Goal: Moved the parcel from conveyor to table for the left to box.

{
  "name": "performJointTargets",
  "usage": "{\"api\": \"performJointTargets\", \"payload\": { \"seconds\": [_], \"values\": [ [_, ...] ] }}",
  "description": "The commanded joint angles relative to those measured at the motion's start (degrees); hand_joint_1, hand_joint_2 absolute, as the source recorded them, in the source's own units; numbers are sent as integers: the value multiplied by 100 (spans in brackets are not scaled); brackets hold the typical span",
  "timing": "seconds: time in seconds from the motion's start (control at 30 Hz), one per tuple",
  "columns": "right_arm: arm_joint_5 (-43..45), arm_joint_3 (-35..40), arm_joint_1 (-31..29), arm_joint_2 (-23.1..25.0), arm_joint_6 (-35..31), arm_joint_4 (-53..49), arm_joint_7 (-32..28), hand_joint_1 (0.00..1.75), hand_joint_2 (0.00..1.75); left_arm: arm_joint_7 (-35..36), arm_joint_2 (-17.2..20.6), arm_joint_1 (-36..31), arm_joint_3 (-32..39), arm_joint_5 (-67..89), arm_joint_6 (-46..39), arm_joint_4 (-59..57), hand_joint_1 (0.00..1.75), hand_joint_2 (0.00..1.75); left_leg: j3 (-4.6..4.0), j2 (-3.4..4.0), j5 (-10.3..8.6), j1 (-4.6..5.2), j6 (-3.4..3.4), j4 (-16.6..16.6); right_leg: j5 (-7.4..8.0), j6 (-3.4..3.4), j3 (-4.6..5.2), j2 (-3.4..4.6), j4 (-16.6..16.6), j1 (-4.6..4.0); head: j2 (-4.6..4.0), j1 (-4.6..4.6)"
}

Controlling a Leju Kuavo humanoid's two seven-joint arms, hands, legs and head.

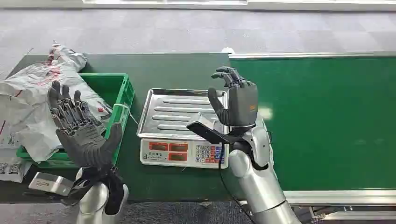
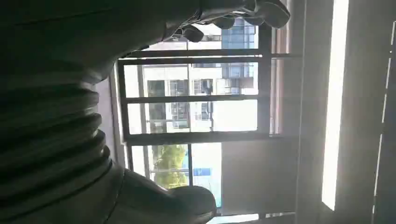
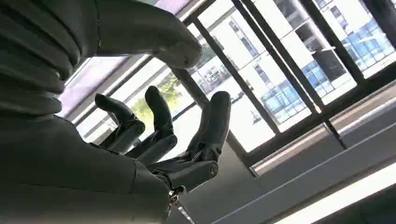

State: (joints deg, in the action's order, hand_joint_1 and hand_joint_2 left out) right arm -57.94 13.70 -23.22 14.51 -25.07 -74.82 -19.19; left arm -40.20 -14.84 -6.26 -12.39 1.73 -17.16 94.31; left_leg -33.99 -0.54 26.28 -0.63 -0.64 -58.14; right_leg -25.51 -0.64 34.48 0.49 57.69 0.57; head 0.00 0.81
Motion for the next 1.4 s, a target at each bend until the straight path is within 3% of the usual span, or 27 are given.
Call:
{"api": "performJointTargets", "payload": {
  "seconds": [0.03, 0.3, 0.33, 0.4, 0.43, 0.5, 0.57, 0.63, 0.7, 0.73, 0.77, 0.8, 0.83, 0.87, 0.9, 0.97, 1.03, 1.07, 1.2, 1.23, 1.27, 1.33, 1.4],
  "values": [
    [195, 815, -370, -157, 287, 475, -209, 175, 175, 20, 131, -198, 36, -28, 18, -267, 0, 175, 12, 18, -2, 2, 3, 8, 6, 3, -6, 10, -7, 1, 0, 0],
    [186, 1208, -426, -211, 140, 700, 153, 175, 175, 20, 163, -192, 30, -42, -38, -288, 0, 175, 16, 7, -3, 3, -1, 11, 2, 3, -13, -1, -9, -5, 0, 0],
    [74, 1154, -423, -202, -19, 728, 239, 3, 175, 20, 154, -187, 34, -40, -53, -278, 0, 175, 15, 8, -3, 3, -1, 9, 2, 2, -13, 2, -8, -6, 0, 0],
    [-782, 880, -432, -263, -805, 788, 902, 0, 175, 20, 143, -158, 42, -46, -60, -237, 0, 175, 16, 8, -4, 3, 1, 11, 3, 1, -15, 1, -10, -5, 0, 0],
    [-1724, 364, -370, -314, -1493, 735, 1739, 0, 175, 32, 129, -101, 55, -24, -85, -168, 0, 175, 13, 5, -3, 3, 0, 8, 3, 1, -12, -1, -8, -5, 0, 0],
    [-1558, 164, -334, -490, -1420, 613, 1561, 0, 175, 48, 125, -59, 53, 1, -104, -112, 0, 175, 8, -9, -5, 1, 0, 5, 1, 0, -11, -13, -7, -5, 0, 0],
    [-2762, -1021, 2, -257, -1493, -219, 2476, 0, 175, 125, 102, -27, 46, 27, -119, -76, 0, 175, 17, -21, -11, 4, 5, 16, 2, -1, -25, -30, -19, -1, 0, 0],
    [-3206, -2216, 328, -503, -1493, -615, 3308, 0, 175, 225, 81, 28, 17, 70, -155, -6, 0, 175, 8, -20, -7, 4, 4, 9, -1, 0, -16, -28, -10, 3, 0, -2],
    [-3100, -3250, 569, -684, -1493, -1, 3358, 0, 175, 269, 103, 141, 12, 88, -206, 78, 0, 175, 7, -55, -12, 3, 8, 12, -4, -2, -28, -66, -19, 6, 0, 0],
    [-3100, -3250, 569, -684, -1493, -1, 3358, 0, 175, 269, 103, 141, 12, 88, -206, 78, 0, 175, 18, -83, -17, 1, 11, 20, -6, -5, -45, -94, -37, 3, 0, 0],
    [-2797, -3463, 512, -786, -1493, 488, 3245, 0, 175, 274, 154, 232, 13, 144, -219, 120, 0, 175, 22, -69, -10, 2, 8, 14, -5, -4, -44, -75, -33, 0, 0, 0],
    [-2077, -3804, 506, -1506, -773, -56, 2635, 0, 175, 91, 869, -116, -328, -576, -647, -234, 0, 175, 26, -61, -8, 3, 9, 19, -2, -4, -50, -67, -38, 1, 0, -2],
    [-2912, -3676, 509, -762, -1493, 990, 3194, 0, 175, 232, 509, 234, -349, -220, -677, 165, 0, 175, 30, -122, -21, 8, 15, 29, -7, -12, -77, -127, -51, 5, 0, 0],
    [-2907, -3732, 442, -704, -1493, 1181, 3159, 0, 175, 233, 467, 276, -284, -175, -613, 188, 0, 175, 26, -113, -19, 11, 18, 27, -9, -20, -75, -116, -49, 9, 0, -2],
    [-3085, -3806, 260, -626, -1493, 1854, 3169, 0, 175, 247, 347, 344, -106, -45, -402, 244, 0, 175, 35, -19, 10, 9, 15, 10, -3, -16, -43, -16, -29, 12, 0, -2],
    [-3206, -3490, 264, -686, -1454, 2269, 3746, 0, 175, 303, 227, 416, 39, 91, -186, 338, 0, 175, 25, -18, 6, 16, 17, 24, 3, -16, -47, -19, -36, 21, 0, -4],
    [-3206, -3345, 283, -679, -1139, 2507, 4061, 0, 175, 340, 157, 473, 103, 191, -89, 417, 0, 175, 37, 41, 30, 7, 14, 14, 3, -13, -38, 30, -31, 10, 0, 0],
    [-3206, -3399, 201, -647, -423, 2701, 4125, 0, 175, 352, 138, 485, 133, 237, -38, 443, 0, 175, 31, 42, 26, 11, 15, 7, -2, -15, -28, 30, -20, 12, 0, 0],
    [-3206, -3399, 201, -647, -423, 2701, 4125, 0, 175, 352, 138, 485, 133, 237, -38, 443, 0, 175, 44, 47, 23, 12, 15, 20, 1, -12, -37, 31, -29, 12, 0, -2],
    [-2696, -3566, 4, -584, 801, 3124, 3653, 0, 175, 370, 150, 463, 159, 281, 19, 428, 0, 175, 27, 30, 24, 11, 15, 5, -3, -15, -23, 20, -17, 12, 0, -2],
    [-1205, -3805, -468, -483, 1557, 4096, 1607, 0, 175, 288, 131, 405, 297, 300, 137, 338, 0, 175, 35, 15, 17, 14, 16, 20, -4, -12, -33, -2, -28, 14, 0, 0],
    [-544, -3851, -702, -498, 1965, 4537, 660, 0, 175, 227, 138, 381, 328, 284, 225, 309, 0, 175, 29, 45, 18, 13, 16, 15, 1, -11, -18, 25, -17, 8, 0, -2],
    [-342, -3861, -767, -518, 2149, 4670, 355, 0, 175, 205, 137, 354, 334, 281, 244, 270, 0, 175, 26, 44, 17, 11, 14, 13, 1, -9, -17, 22, -15, 6, 0, 0]
  ]
}}
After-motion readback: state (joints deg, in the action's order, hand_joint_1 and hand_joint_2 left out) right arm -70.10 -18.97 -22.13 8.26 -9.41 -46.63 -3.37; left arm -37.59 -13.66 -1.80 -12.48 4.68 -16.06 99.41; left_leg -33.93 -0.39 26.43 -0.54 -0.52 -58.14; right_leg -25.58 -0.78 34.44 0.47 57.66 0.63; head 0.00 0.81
